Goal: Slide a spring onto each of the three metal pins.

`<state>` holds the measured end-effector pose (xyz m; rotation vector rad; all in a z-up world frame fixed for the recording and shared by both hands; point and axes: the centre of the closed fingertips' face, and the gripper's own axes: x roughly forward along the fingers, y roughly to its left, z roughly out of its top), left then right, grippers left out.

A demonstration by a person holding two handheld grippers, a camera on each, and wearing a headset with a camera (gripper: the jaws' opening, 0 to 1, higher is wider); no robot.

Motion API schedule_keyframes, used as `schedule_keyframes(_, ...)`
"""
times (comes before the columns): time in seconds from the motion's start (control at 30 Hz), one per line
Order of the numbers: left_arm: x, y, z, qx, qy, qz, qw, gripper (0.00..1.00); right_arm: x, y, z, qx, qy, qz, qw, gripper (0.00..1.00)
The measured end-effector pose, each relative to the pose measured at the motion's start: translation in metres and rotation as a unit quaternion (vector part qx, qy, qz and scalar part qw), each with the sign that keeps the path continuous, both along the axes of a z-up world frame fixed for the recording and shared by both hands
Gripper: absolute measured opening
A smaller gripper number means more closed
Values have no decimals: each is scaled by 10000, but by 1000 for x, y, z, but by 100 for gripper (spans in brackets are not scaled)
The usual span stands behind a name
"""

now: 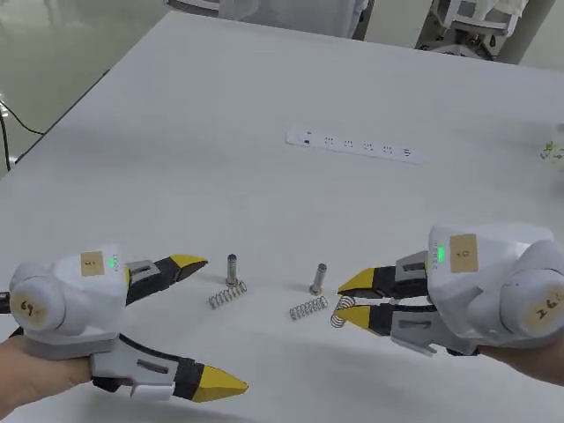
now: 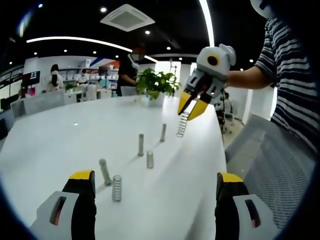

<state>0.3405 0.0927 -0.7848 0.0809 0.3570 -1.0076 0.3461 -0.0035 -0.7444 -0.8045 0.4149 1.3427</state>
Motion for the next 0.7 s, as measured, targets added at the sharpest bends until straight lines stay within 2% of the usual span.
schedule_keyframes(0.07, 0, 2, -1, 12, 12, 15, 10000, 98, 1, -3, 0, -2, 0, -35, 10000, 7)
schedule_keyframes(0.13, 0, 5, -2, 85, -47, 44, 9999, 98, 4, -6, -1, -22, -1, -77, 10000, 7)
schedule_keyframes(0.2, 0, 7, -3, 54, 1, 81, 10000, 98, 6, -9, -1, -34, -3, -124, 9999, 7)
schedule_keyframes(0.7, 3, 15, 0, -13, 5, 265, 9996, 98, 24, -34, 1, -74, -69, -485, 9988, 7)
